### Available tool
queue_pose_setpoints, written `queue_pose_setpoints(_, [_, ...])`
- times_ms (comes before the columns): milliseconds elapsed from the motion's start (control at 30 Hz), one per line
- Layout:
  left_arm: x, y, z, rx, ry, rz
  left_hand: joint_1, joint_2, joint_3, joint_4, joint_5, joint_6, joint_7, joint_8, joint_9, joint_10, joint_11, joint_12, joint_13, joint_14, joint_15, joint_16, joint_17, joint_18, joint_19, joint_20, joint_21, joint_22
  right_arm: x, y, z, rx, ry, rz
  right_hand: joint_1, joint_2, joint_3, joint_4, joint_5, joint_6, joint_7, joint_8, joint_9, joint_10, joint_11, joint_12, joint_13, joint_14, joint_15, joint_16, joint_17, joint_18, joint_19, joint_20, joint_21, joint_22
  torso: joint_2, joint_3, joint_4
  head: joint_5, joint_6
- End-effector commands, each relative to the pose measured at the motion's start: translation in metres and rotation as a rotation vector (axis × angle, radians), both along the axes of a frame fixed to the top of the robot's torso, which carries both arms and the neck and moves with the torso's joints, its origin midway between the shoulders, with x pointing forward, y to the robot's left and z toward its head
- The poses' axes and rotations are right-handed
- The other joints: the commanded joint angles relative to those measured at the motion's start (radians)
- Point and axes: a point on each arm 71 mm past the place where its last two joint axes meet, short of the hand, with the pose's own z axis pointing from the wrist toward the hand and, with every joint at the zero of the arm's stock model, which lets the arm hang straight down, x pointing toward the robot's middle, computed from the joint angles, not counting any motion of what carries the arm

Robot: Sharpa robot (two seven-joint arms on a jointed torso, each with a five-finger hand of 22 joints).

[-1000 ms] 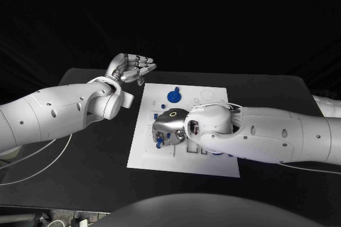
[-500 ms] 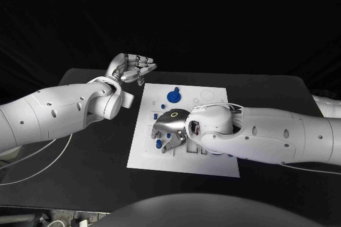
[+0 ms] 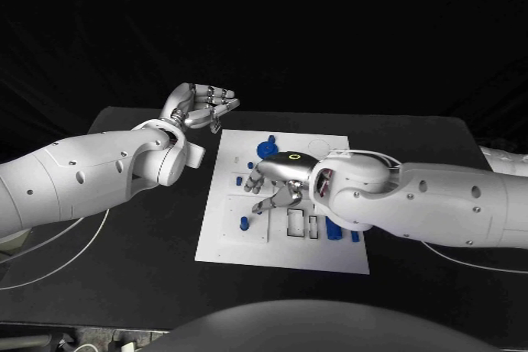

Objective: Assemble the parts on the task board

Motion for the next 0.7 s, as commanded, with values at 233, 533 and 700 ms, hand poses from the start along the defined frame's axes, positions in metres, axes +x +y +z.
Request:
queue_pose_setpoints(233, [0.002, -0.008, 0.0, -0.006, -0.006, -0.027, 0.0, 0.007, -0.005, -0.001, 0.006, -0.003, 0.001, -0.004, -0.001, -0.005, 0.0, -0.006, 0.0, 0.007, -0.003, -0.005, 0.0, 0.007, 0.006, -0.003, -0.006, -0.002, 0.012, -0.079, 0.028, 0.24, 0.313, -0.409, -0.044, 0.044, -0.026, 0.026, 0.023, -0.019, -0.027, -0.007, -0.002, 0.209, -0.057, 0.158, 0.082, 0.104, -0.042, 0.004, 0.264, -0.014, 0.107, -0.028, 0.004, 0.264, -0.007, -0.0057, -0.0083, -0.065, 0.0])
queue_pose_setpoints(533, [0.003, -0.013, -0.005, -0.006, 0.002, -0.035, 0.0, 0.007, -0.005, -0.001, 0.006, -0.003, 0.001, -0.004, -0.001, -0.005, 0.0, -0.006, 0.0, 0.007, -0.003, -0.005, 0.0, 0.007, 0.006, -0.003, -0.006, -0.002, -0.003, -0.134, 0.021, 0.142, 0.449, -0.614, -0.163, 0.077, -0.19, 0.061, 0.078, -0.158, -0.051, 0.036, 0.006, 0.064, -0.084, 1.097, 1.01, 0.104, -0.075, 0.004, 0.264, -0.014, 0.107, -0.068, 0.004, 0.264, -0.014, -0.0063, -0.0171, -0.137, 0.0])
queue_pose_setpoints(700, [0.003, -0.015, -0.007, -0.006, 0.007, -0.039, 0.0, 0.008, -0.006, -0.001, 0.006, -0.003, 0.001, -0.004, -0.001, -0.005, 0.001, -0.006, 0.0, 0.008, -0.003, -0.005, 0.001, 0.007, 0.006, -0.003, -0.006, -0.001, -0.01, -0.152, 0.016, 0.109, 0.491, -0.698, -0.211, 0.078, -0.264, 0.061, 0.121, -0.16, -0.062, 0.095, 0.019, 0.543, -0.091, 1.464, 1.495, 0.104, -0.075, 0.004, 0.264, -0.014, 0.107, -0.067, 0.004, 0.264, -0.014, -0.0089, -0.0177, -0.164, 0.0])
